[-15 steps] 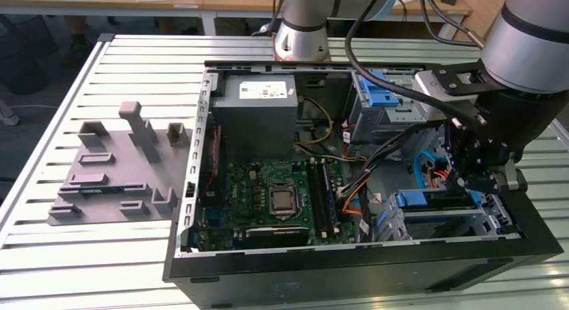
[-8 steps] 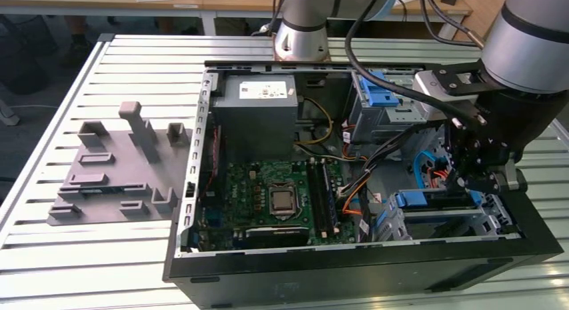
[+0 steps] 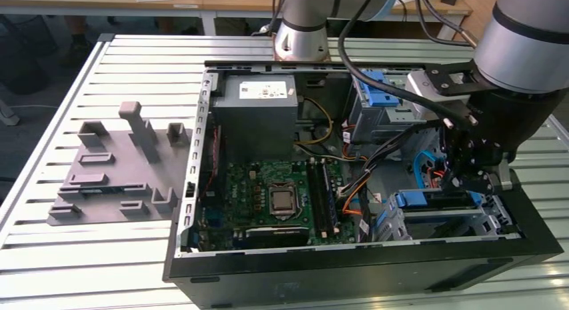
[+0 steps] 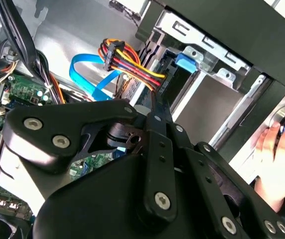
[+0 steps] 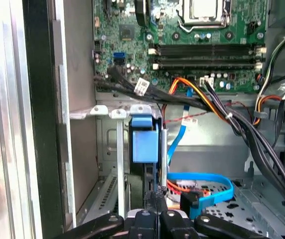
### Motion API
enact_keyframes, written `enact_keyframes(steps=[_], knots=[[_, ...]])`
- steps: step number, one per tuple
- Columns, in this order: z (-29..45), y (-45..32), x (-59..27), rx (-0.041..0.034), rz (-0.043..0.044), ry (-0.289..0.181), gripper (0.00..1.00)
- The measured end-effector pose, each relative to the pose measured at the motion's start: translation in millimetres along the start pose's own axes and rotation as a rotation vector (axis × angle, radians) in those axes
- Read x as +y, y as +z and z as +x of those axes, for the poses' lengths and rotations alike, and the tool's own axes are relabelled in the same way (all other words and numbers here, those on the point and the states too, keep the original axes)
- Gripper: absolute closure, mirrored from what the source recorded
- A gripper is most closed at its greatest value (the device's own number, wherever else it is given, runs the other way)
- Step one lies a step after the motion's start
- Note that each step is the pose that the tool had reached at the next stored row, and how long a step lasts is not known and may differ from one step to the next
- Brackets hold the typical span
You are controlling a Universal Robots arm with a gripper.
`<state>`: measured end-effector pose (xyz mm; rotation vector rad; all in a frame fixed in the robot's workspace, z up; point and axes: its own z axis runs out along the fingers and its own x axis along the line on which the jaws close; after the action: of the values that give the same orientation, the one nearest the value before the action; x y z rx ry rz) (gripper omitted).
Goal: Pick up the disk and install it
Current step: 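Insert the second disk wire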
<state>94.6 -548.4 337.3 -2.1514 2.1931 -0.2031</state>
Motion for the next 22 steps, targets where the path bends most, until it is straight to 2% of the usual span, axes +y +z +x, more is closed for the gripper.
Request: enact_keyframes(steps=[8, 9, 10, 18, 22], knots=[[0.0, -1.8, -0.2, -0.0033, -0.0001, 0.0, 0.89], [0.1, -2.1, -0.2, -0.0079, -0.0002, 0.001, 0.89], [0.1, -2.1, -0.2, -0.0083, -0.0002, 0.001, 0.89], [0.1, -2.4, -0.3, -0.0089, -0.0002, 0.001, 0.89], [0.2, -4.9, -0.6, -0.0089, -0.0003, 0.001, 0.89]])
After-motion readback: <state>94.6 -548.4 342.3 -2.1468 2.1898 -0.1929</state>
